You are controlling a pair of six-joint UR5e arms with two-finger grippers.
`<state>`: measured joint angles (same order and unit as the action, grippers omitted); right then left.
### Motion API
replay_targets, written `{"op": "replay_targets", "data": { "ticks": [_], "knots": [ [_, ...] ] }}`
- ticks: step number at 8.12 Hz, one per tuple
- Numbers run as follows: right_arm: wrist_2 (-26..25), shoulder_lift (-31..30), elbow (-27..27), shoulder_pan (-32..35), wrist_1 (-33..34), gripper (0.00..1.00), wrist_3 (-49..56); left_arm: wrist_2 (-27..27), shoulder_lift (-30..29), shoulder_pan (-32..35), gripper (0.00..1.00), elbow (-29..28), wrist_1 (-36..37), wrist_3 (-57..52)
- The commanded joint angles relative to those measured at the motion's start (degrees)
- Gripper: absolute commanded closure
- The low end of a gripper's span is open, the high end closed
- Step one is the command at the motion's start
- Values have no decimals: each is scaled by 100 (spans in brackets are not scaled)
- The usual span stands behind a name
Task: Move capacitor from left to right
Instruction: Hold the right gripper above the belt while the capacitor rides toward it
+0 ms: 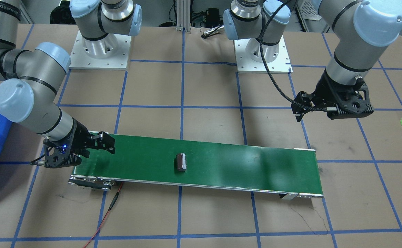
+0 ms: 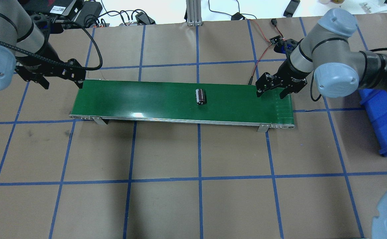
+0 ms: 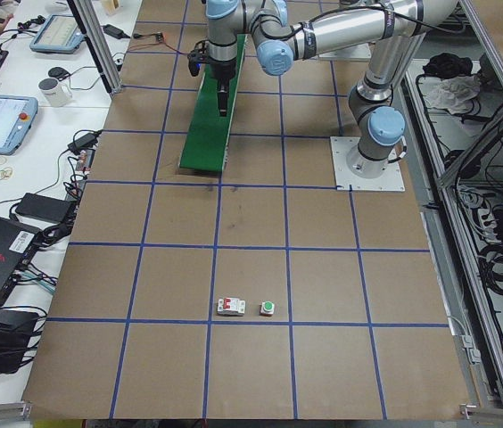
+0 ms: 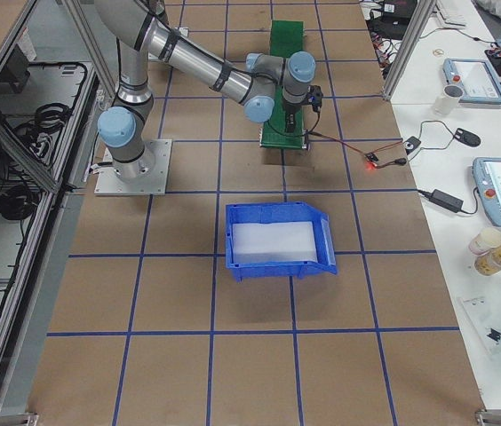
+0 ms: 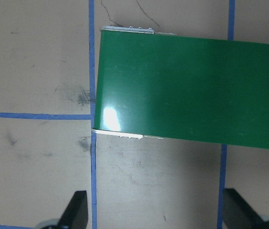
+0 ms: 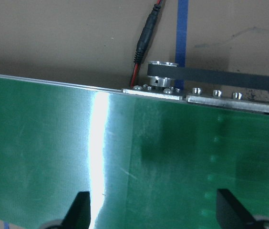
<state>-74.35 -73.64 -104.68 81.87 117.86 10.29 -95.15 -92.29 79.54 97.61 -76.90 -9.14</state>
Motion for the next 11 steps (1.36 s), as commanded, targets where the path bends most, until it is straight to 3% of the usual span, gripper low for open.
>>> {"op": "replay_targets", "data": {
  "ticks": [1, 11],
  "knots": [
    [8, -1, 1, 66, 0, 7, -70, 14, 0, 0, 0, 4, 0, -9],
    [-10, -1, 1, 549, 308, 7, -1001, 14, 0, 9, 0, 4, 0, 0]
  ]
}}
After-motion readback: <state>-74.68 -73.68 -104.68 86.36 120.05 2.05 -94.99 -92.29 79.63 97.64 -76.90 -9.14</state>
